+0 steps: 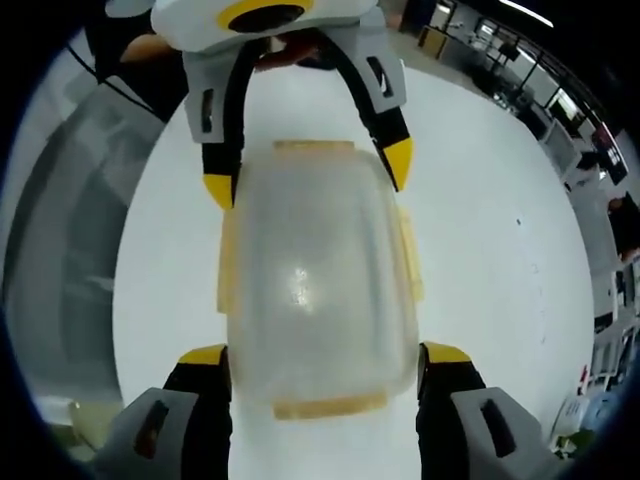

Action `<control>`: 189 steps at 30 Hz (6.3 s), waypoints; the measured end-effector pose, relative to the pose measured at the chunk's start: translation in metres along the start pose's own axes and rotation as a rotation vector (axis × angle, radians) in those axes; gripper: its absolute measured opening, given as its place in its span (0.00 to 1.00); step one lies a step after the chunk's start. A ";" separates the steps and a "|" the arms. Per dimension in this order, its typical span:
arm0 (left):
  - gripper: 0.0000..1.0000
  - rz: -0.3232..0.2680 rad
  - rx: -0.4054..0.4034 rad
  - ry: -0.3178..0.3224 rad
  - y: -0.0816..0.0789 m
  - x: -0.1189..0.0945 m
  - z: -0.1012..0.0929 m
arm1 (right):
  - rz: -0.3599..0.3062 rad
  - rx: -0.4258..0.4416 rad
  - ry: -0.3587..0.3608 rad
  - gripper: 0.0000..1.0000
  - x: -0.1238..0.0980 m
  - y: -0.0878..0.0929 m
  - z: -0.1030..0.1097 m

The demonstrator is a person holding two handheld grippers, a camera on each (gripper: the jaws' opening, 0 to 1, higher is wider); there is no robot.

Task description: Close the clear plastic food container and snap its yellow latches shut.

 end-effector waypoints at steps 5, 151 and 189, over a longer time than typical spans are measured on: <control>0.81 0.002 -0.003 -0.002 0.007 -0.003 -0.005 | 0.006 -0.002 -0.001 0.76 0.003 -0.008 0.005; 0.91 -0.038 -0.053 -0.081 0.100 -0.051 0.030 | -0.081 0.067 0.155 0.87 0.021 -0.094 -0.020; 0.96 -0.206 -0.357 -0.226 0.110 -0.089 -0.024 | -0.250 0.315 0.240 0.84 -0.015 -0.073 0.036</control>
Point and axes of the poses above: the point that each gripper's makers call its tool centre point, and the gripper's own axes: x roughly forward along the fingers, z roughly to its left, y roughly out of its underside, the point moved 7 cm from there along -x, roughly backward along the fingers, and after that the axes turned 3 degrees about z, right-handed, at the moved point
